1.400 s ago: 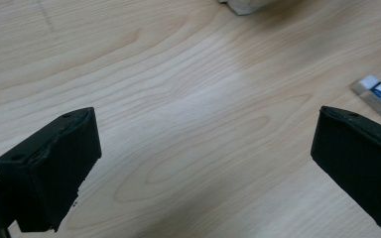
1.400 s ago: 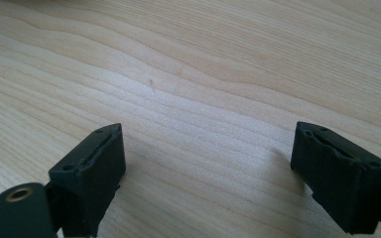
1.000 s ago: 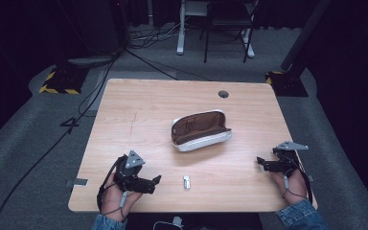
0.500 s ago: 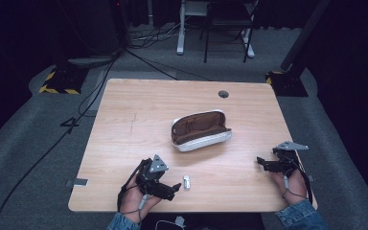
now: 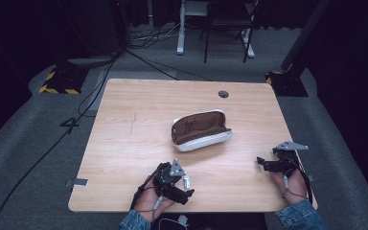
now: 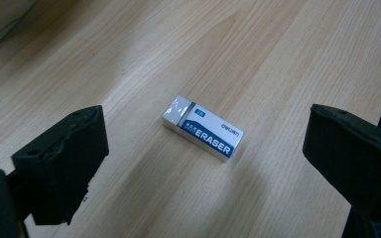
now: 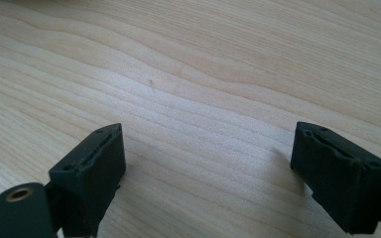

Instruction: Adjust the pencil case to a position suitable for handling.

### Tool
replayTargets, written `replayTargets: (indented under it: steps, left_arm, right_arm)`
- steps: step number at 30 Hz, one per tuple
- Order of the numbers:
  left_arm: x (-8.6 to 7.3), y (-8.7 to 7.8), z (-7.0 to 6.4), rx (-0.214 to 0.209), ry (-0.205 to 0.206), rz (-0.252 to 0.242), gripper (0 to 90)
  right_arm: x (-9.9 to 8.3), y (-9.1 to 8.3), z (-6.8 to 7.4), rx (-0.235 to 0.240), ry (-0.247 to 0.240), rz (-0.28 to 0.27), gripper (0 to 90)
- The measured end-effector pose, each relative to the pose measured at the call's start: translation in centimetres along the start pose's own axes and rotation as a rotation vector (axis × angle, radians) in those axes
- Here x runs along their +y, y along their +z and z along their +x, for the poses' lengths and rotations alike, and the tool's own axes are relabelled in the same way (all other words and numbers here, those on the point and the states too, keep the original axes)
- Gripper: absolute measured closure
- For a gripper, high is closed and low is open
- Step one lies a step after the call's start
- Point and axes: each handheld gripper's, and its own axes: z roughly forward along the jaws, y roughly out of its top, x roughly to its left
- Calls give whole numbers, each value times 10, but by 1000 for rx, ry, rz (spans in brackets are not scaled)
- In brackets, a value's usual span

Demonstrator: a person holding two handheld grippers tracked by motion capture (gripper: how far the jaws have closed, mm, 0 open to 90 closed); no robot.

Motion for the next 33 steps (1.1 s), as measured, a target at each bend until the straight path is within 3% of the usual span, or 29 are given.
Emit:
replayTargets:
  steps: [8, 14, 23, 33]
  left_arm:
    - [4, 13, 0, -15, 20, 19, 148]
    - [5, 17, -4, 5, 47, 36, 245]
    - [2, 16, -4, 41, 58, 43, 390]
    - [1, 14, -5, 45, 65, 55, 451]
  right_arm:
    - [0, 0, 0, 0, 0, 0, 143]
    - [0, 0, 0, 0, 0, 0, 143]
    - [0, 0, 0, 0, 0, 0, 143]
    - [0, 0, 0, -1, 1, -1, 143]
